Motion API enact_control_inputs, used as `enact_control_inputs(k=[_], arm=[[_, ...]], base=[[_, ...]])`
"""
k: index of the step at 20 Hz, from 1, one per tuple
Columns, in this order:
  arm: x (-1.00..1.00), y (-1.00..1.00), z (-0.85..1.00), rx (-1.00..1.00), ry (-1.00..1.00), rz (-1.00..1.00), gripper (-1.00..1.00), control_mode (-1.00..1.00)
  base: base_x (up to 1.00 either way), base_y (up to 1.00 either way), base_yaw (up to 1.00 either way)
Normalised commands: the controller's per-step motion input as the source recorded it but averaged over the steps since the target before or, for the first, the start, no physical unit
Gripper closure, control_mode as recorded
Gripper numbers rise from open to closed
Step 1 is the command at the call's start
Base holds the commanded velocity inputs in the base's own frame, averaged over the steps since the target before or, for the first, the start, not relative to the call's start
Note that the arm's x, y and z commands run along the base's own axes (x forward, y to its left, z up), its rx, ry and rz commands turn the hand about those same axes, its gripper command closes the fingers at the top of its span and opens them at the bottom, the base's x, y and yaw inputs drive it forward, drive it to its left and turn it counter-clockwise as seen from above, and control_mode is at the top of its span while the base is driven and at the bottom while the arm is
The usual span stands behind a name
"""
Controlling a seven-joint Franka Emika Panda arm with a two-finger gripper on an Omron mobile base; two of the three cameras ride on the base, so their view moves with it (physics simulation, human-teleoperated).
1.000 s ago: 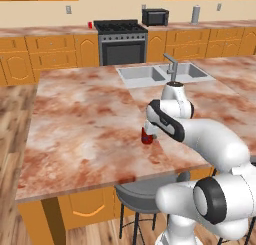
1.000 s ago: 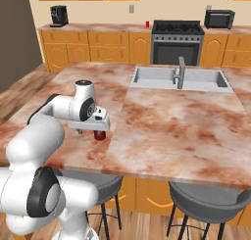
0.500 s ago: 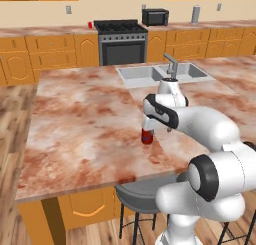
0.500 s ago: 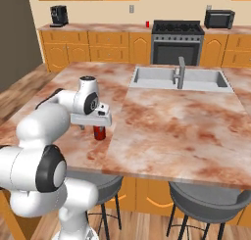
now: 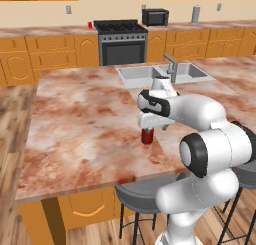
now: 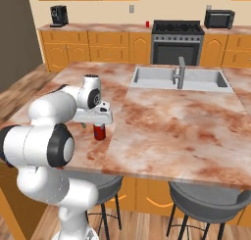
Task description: Four empty soda cans are scattered around the kitchen. Gather all the cans and cluster them next to the stove for recycling.
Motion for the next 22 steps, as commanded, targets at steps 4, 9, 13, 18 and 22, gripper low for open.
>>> enact_control_inputs(k=[4, 9, 13, 18, 22], arm=[[0.32, 0.0, -0.13, 0.0, 0.03, 0.05, -1.0, -1.0], [0.31, 0.0, -0.21, 0.0, 0.03, 0.05, -1.0, -1.0], [0.34, 0.0, -0.26, 0.0, 0.03, 0.05, -1.0, -1.0], [0.29, 0.0, -0.12, 0.0, 0.07, 0.04, -1.0, -1.0], [0.26, 0.04, -0.04, 0.0, 0.1, 0.02, -1.0, -1.0]], base=[[0.0, 0.0, 0.0], [0.0, 0.0, 0.0], [0.0, 0.0, 0.0], [0.0, 0.0, 0.0], [0.0, 0.0, 0.0]])
